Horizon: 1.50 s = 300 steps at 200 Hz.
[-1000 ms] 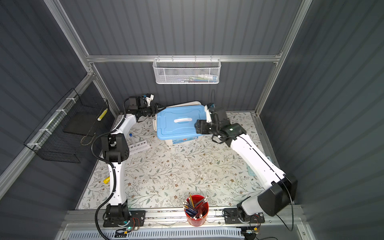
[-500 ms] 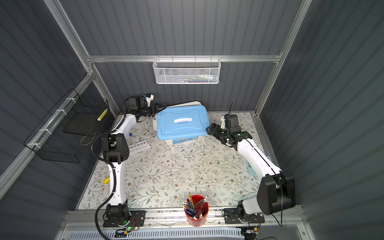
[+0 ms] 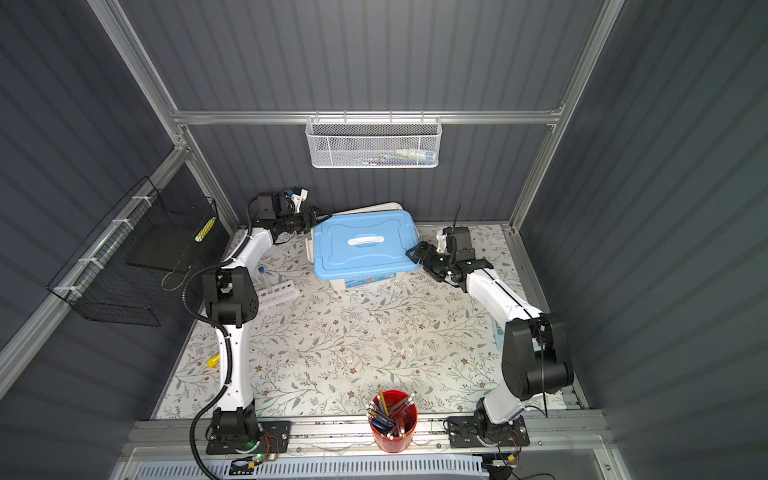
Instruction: Organize the chemistry lab equipment
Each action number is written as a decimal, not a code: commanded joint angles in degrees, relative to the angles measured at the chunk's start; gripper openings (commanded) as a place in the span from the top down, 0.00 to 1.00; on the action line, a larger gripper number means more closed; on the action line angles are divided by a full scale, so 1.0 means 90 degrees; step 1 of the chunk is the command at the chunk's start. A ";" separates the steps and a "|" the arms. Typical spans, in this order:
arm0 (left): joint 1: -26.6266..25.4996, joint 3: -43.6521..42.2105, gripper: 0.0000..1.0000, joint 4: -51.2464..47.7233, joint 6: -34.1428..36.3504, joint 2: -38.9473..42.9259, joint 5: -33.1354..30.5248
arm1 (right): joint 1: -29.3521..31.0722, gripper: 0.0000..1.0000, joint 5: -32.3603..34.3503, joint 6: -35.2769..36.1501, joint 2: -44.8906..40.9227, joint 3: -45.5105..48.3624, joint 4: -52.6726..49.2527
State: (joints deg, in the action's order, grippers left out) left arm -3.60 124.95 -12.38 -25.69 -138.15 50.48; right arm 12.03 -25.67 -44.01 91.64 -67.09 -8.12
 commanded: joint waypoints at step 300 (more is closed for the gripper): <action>0.0168 -0.0300 0.19 0.0606 -0.0270 0.0531 -0.0083 | 0.0960 0.24 -0.0113 0.0887 -0.0253 -0.0668 -0.1651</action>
State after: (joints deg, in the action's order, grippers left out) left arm -2.52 121.34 -7.62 -27.66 -136.38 49.69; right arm 20.23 -23.49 -33.71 86.61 -74.72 -24.60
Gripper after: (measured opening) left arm 0.816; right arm 0.762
